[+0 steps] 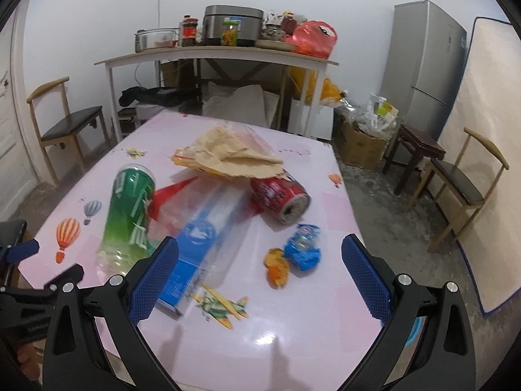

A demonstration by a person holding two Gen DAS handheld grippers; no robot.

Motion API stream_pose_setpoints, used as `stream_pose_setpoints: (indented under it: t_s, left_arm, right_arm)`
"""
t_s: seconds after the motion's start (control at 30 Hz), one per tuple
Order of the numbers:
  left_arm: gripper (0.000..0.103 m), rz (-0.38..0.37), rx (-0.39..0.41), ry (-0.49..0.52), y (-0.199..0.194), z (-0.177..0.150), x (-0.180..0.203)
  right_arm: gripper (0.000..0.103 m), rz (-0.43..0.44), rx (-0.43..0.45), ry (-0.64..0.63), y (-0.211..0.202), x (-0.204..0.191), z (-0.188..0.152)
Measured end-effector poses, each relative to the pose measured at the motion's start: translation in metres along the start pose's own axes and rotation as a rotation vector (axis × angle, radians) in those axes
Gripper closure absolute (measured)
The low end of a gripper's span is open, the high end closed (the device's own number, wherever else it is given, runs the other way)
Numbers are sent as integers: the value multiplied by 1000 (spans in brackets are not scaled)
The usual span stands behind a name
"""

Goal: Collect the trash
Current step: 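Move the left tool toward the beige paper napkin on the table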

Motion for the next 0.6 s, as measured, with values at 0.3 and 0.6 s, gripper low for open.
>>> stream_pose_setpoints:
  t_s: [0.3,0.6]
  left_arm:
    - [9,-7,11,-1,-4,14,-22]
    - [9,-71,0,38,-1,25,-21]
  right_arm:
    - [5,5,7,24,0,-13,15]
    - [5,55,-45,81,9,-9,21]
Point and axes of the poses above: each gripper's, at about its wrist camera, not at the fingertips, and y roughly the way its jaws point, x to its right, z to its top, the point moved 7 cm from there along y, roughly the way its jaws point, and after that the axes turned 14 degrees about -z, right-handed, at the moved point
